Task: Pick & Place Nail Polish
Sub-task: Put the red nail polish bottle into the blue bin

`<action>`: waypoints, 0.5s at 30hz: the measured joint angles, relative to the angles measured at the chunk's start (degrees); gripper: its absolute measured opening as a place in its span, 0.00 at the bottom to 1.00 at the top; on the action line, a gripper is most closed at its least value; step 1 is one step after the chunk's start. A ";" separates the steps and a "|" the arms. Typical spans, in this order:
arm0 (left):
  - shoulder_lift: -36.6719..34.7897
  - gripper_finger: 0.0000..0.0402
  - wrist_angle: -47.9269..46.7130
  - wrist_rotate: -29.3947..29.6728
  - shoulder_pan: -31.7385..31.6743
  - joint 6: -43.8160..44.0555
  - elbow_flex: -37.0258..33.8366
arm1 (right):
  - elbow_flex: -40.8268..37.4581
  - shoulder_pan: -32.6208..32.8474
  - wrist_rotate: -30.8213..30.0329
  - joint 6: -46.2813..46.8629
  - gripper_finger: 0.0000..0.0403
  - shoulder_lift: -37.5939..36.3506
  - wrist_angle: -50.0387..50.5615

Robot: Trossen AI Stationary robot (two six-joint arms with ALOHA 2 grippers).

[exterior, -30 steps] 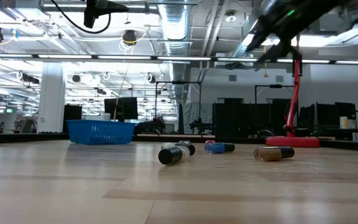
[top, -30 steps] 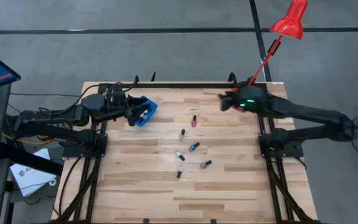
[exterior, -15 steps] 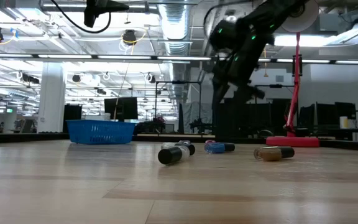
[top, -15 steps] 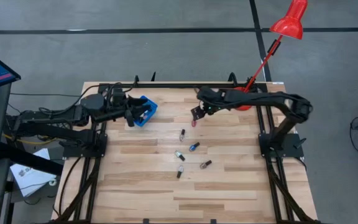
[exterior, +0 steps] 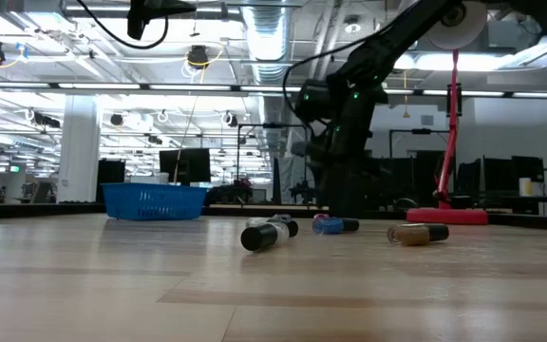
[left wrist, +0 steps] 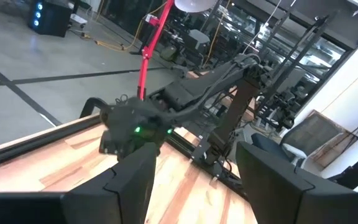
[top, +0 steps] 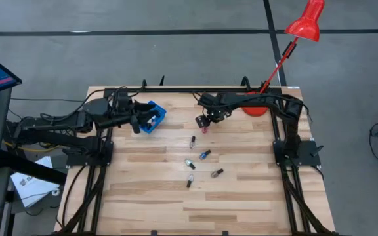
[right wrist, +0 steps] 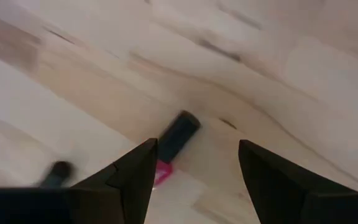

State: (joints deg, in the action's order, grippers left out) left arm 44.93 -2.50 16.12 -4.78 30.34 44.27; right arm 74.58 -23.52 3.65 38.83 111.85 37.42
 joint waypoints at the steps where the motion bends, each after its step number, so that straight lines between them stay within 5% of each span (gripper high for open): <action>1: 0.02 0.54 0.00 0.00 0.00 -0.03 0.00 | 0.16 -0.12 0.46 0.00 0.54 0.51 0.45; 15: 0.00 0.54 0.00 0.04 -0.01 -1.17 0.00 | 2.19 -0.25 1.24 3.33 0.49 3.74 0.41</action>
State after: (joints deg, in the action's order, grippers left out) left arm 44.93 -2.50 16.16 -4.79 29.16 44.27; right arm 76.77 -23.77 4.89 42.16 115.59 37.83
